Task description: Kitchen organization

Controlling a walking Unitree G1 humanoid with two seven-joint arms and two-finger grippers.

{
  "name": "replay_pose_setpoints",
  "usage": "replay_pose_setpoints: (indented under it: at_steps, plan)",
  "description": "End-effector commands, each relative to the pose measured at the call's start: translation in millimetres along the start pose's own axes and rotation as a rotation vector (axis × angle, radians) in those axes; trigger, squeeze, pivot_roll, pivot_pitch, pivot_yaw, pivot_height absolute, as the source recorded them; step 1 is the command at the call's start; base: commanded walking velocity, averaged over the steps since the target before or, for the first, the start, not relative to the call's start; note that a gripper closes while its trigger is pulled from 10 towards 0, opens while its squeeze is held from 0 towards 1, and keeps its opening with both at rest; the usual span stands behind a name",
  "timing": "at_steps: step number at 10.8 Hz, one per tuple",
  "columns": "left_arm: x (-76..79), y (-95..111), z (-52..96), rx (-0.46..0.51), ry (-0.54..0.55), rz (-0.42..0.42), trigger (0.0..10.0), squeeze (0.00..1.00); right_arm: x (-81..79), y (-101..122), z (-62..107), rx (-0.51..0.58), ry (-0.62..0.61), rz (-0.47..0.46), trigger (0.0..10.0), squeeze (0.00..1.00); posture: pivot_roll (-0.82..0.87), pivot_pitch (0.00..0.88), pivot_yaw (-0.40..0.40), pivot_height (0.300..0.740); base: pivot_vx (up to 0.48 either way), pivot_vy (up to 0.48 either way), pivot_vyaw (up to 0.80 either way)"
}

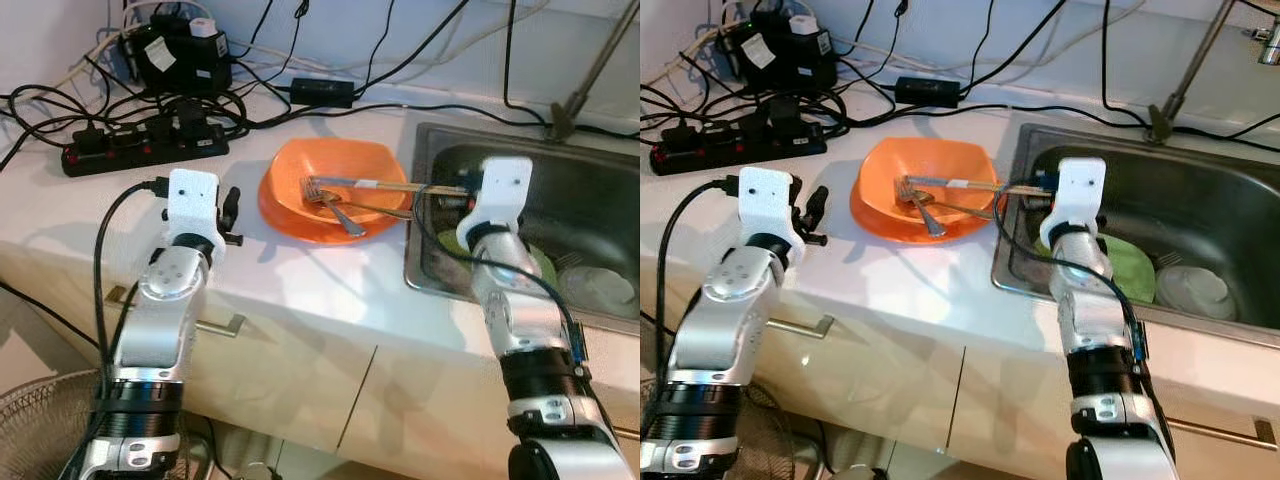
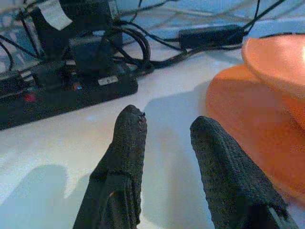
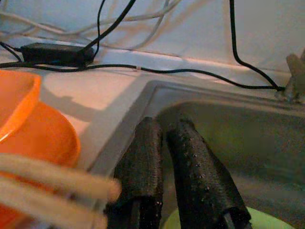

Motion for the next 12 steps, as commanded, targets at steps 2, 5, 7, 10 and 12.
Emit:
replay_pose_setpoints:
  at_steps: [2,5,7,10,12]
  plan:
    - [2.2,4.3,-3.7,0.04,0.012,-0.007,10.0,0.0,5.9,6.0,-0.3,0.026,-0.009,0.019,10.0,0.0,0.23,0.045,-0.031,0.74,0.0,0.0,0.0]
    - [1.3,6.6,-4.4,0.068,0.024,-0.001,10.0,0.0,13.3,15.7,-0.8,0.062,-0.033,0.022,10.0,0.0,0.22,0.048,-0.032,0.74,0.0,-0.201,0.0]
    - [1.8,8.7,-5.0,0.078,0.026,0.001,10.0,0.0,16.6,15.6,-0.5,0.061,-0.041,0.03,10.0,0.0,0.22,0.049,-0.035,0.74,0.0,-0.309,0.0]
    - [-0.3,16.0,-5.7,0.103,0.036,0.003,10.0,0.0,17.7,15.6,-1.0,0.058,-0.042,0.028,10.0,0.0,0.22,0.051,-0.037,0.74,0.0,-0.311,0.0]
    - [-1.6,21.0,-6.8,0.118,0.042,0.004,10.0,0.0,17.8,14.8,-1.4,0.055,-0.042,0.026,10.0,0.0,0.22,0.051,-0.035,0.74,0.0,0.0,0.0]
Point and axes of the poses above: a point about 5 cm out from each wrist's last joint towards the gripper, its own z axis pointing back from the gripper into the wrist, its own y axis along the axis of the wrist's last joint, x = y × z, the point moved 3 cm from there along -z, pointing out of the wrist towards the gripper, and after that the axes turned 4 degrees about z, right-handed, at the moved point
